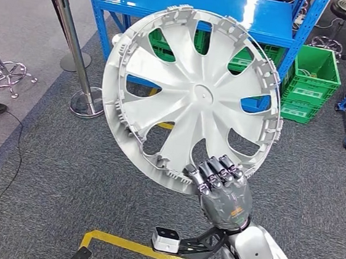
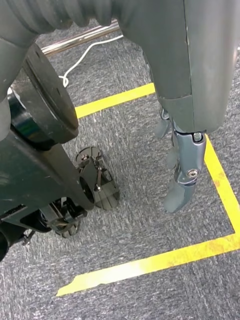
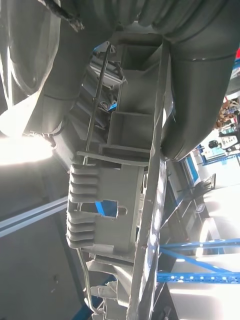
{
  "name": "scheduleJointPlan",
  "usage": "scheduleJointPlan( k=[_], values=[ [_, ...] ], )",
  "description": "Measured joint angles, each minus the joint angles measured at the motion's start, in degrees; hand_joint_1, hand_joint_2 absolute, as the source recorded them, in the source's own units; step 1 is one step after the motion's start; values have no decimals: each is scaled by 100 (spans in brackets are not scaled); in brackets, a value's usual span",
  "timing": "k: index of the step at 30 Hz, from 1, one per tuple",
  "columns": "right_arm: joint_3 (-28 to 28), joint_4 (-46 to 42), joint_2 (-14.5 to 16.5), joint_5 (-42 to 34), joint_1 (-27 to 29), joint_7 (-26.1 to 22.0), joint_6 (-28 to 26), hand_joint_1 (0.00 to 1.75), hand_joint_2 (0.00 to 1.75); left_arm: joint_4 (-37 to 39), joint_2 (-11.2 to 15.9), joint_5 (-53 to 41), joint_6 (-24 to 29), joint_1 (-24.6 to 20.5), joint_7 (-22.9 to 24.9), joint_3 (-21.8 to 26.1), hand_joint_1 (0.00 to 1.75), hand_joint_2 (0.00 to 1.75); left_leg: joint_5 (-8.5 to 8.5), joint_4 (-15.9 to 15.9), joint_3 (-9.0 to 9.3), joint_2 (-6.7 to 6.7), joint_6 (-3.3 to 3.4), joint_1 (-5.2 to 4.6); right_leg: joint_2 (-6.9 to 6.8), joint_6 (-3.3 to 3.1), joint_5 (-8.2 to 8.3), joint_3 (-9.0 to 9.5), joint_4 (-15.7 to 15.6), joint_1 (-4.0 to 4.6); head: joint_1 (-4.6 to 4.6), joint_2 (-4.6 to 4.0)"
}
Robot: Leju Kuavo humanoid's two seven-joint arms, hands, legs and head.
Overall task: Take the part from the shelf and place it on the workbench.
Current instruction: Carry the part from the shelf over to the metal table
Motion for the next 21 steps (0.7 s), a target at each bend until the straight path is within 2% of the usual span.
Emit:
scheduleJointPlan(
  k=[5, 8, 9, 11, 13, 14, 15, 16, 17, 18, 19, 20, 21],
  values=[
    [1, 0, 0, -94, 4, -65, 0, 175, 175, 2, 2, -5, -1, -1, 1, 0, 0, 175, 0, 13, -7, -1, 13, -6, -1, 15, 12, -1, -7, -6, -1, 0],
    [0, -7, 0, -144, 8, -95, 0, 175, 175, 2, 1, -5, -7, -15, 2, 0, 0, 175, 60, -47, 1, 15, 118, -3, 1, 90, 40, -16, -41, -13, -3, 1],
    [-3, -11, 0, -162, 9, -102, 0, 175, 175, 2, -5, -6, -10, -23, 2, 0, 0, 175, 104, -111, 13, 30, 153, 17, 8, 103, -29, -63, 27, -6, 5, 1],
    [-9, -14, 0, -190, 13, -131, 0, 175, 175, 2, -18, -7, -17, -36, 2, 0, 0, 175, 167, -194, 16, 70, 186, 53, 18, 122, -346, -296, 512, -13, 24, 2],
    [-13, -10, 0, -205, 31, -168, 0, 175, 175, 3, -22, -7, -21, -38, 3, 0, 0, 175, 175, -192, -7, 110, 190, 60, 18, 161, -681, -612, 1258, -43, 31, 2],
    [-14, -7, 0, -215, 48, -181, 0, 175, 175, 5, -27, -7, -24, -37, 5, 0, 0, 175, 172, -185, -12, 137, 181, 66, 15, 184, -731, -700, 1480, -62, 29, 1],
    [-18, -3, 0, -226, 64, -190, 0, 175, 175, 7, -31, -7, -25, -37, 8, 0, 0, 175, 164, -172, -16, 168, 162, 78, 7, 211, -678, -688, 1490, -82, 29, 1],
    [-23, -1, 0, -237, 74, -196, 0, 175, 175, 8, -36, -8, -26, -37, 11, 0, 0, 175, 148, -147, -18, 202, 131, 98, -18, 238, -527, -560, 1264, -103, 28, 1],
    [-30, 0, 0, -250, 79, -202, 0, 175, 175, 8, -41, -10, -27, -37, 14, 0, 0, 175, 120, -106, -20, 237, 85, 121, -88, 271, -353, -354, 879, -122, 30, 1],
    [-36, 2, 0, -259, 79, -213, 0, 175, 175, 8, -30, -12, -26, -39, 17, 1, 0, 175, 86, -59, -28, 267, 31, 125, -202, 295, -250, -164, 527, -118, 42, 1],
    [-41, -1, 0, -267, 77, -230, 0, 175, 175, 8, -24, -15, -25, -40, 21, 3, 0, 175, 51, 3, -42, 296, -19, 120, -282, 284, -189, -16, 268, -117, 57, 1],
    [-48, -3, 1, -272, 79, -247, 0, 175, 175, 8, -14, -18, -24, -41, 25, 4, 0, 175, 26, 53, -53, 326, -60, 104, -332, 250, -193, 45, 156, -110, 52, 1],
    [-54, -4, 1, -273, 86, -265, 0, 175, 175, 8, -4, -20, -23, -40, 30, 6, 0, 175, 14, 83, -63, 359, -87, 87, -323, 195, -222, 39, 171, -96, 44, 1]
  ],
)
